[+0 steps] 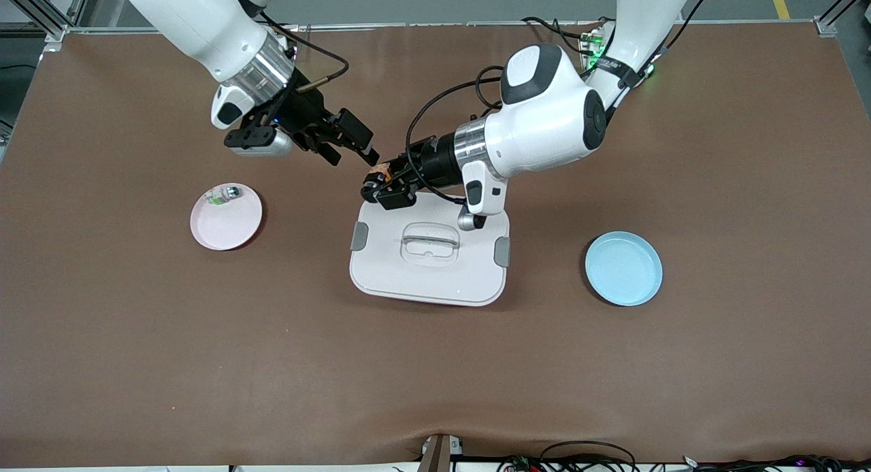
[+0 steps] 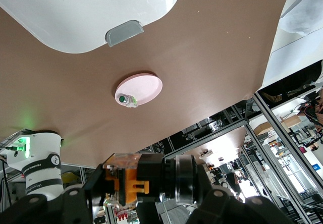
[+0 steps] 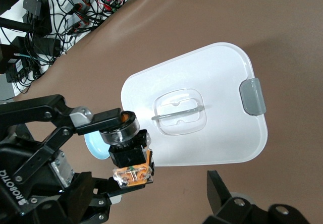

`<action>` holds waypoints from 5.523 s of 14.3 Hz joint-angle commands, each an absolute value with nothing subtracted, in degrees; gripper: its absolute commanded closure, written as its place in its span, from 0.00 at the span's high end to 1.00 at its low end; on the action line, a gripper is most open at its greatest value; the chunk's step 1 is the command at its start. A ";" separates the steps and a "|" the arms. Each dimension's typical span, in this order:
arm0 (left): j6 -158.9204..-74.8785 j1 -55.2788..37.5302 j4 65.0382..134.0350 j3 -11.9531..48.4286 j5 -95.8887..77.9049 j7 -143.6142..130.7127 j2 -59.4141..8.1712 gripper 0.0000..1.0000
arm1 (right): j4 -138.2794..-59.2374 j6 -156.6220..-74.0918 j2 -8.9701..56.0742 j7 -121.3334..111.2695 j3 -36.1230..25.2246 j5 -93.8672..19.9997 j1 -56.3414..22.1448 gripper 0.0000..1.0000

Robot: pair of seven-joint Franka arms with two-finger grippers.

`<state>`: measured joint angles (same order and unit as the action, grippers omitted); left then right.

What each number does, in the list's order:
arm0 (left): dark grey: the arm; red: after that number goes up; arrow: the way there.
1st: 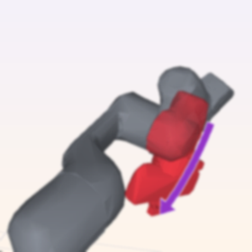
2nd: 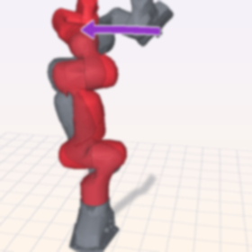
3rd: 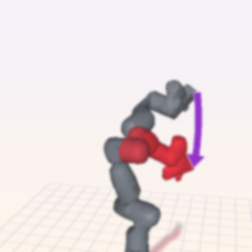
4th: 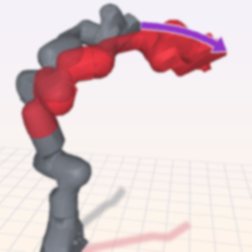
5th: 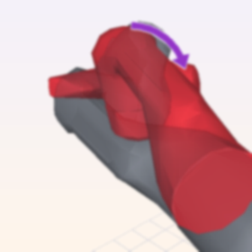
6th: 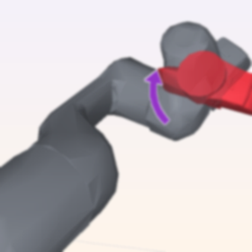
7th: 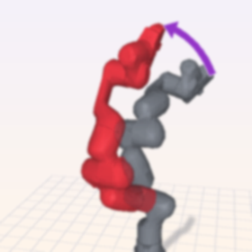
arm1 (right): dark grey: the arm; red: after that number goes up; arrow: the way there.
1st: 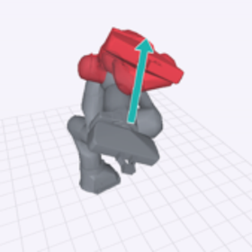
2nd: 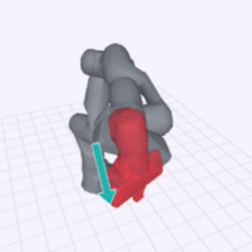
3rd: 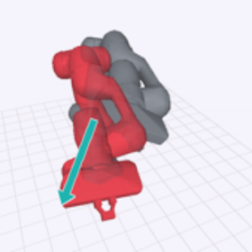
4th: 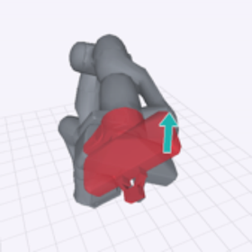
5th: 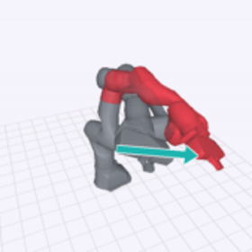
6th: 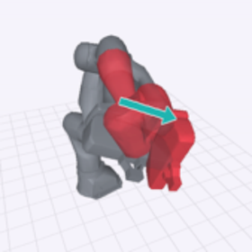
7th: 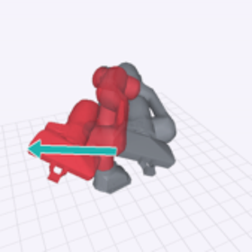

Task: Transfer orange switch to right arm and place
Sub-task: 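Carry the switch over the box while the right gripper reaches toward it, then grasp the orange switch with the right gripper beside the left gripper, then open the left gripper and pull it back while the right gripper withdraws, then move the held switch over the white dish with the right gripper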

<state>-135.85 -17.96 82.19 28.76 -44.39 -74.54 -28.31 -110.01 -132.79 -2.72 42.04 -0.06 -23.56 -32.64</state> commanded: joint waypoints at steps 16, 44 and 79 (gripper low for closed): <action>-136.49 -18.54 80.95 28.83 -45.09 -78.05 -29.44 0.00 | -107.58 -134.30 1.05 42.45 -0.53 -24.61 -34.98 1.00; -134.92 -15.39 80.95 28.21 -37.81 -77.08 -25.41 1.00 | -106.44 -133.33 2.81 41.40 -0.70 -24.43 -35.16 0.00; -83.94 20.94 77.08 26.03 4.22 -11.70 -9.76 1.00 | -132.00 -122.16 -10.81 -60.90 -1.14 8.53 -0.09 0.00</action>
<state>-85.99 23.33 76.46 27.53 5.11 -14.49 -12.91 -129.62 -119.55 -10.54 -59.36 -2.07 7.28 -1.22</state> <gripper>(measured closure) 0.000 0.590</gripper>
